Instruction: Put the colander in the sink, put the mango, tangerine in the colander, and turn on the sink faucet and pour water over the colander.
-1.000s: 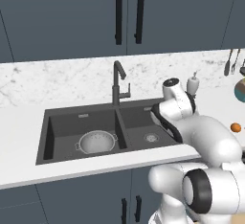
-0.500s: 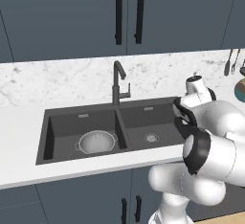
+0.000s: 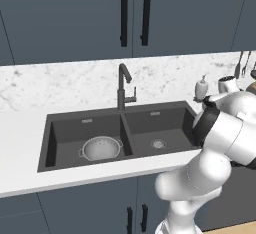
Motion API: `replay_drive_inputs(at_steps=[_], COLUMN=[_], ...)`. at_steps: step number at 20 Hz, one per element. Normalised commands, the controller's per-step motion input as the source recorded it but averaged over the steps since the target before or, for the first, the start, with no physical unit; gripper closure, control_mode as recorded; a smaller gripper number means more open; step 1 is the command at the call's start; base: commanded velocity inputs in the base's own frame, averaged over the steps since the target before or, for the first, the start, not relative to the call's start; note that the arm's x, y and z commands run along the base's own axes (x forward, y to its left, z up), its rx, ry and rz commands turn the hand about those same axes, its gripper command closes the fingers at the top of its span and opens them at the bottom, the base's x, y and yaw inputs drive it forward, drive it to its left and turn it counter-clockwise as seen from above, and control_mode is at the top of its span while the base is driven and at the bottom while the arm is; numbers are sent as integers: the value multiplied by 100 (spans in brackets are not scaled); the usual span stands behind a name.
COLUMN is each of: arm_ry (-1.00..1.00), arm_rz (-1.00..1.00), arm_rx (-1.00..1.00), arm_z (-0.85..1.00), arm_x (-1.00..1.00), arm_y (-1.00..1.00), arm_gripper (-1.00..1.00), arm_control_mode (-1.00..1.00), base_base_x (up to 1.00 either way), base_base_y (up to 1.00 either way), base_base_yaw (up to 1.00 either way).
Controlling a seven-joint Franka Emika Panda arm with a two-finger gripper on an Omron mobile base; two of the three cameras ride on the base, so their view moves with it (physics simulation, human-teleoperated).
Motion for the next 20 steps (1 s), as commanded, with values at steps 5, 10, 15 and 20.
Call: replay_drive_inputs(at_steps=[5, 10, 15, 20], arm_ry=[-13, -7, -3, -1], arm_rz=[0, 0, 0, 0], arm_rx=[5, 7, 8, 12], arm_z=[0, -1, -4, -2], arm_x=[0, 0, 0, 0], arm_y=[-69, -61, -36, -1], arm_gripper=[-100, -100, -100, -100], arm_control_mode=[-100, -100, -100, -100], base_base_x=[0, 0, 0, 0], base_base_y=[0, 0, 0, 0], base_base_yaw=[0, 0, 0, 0])
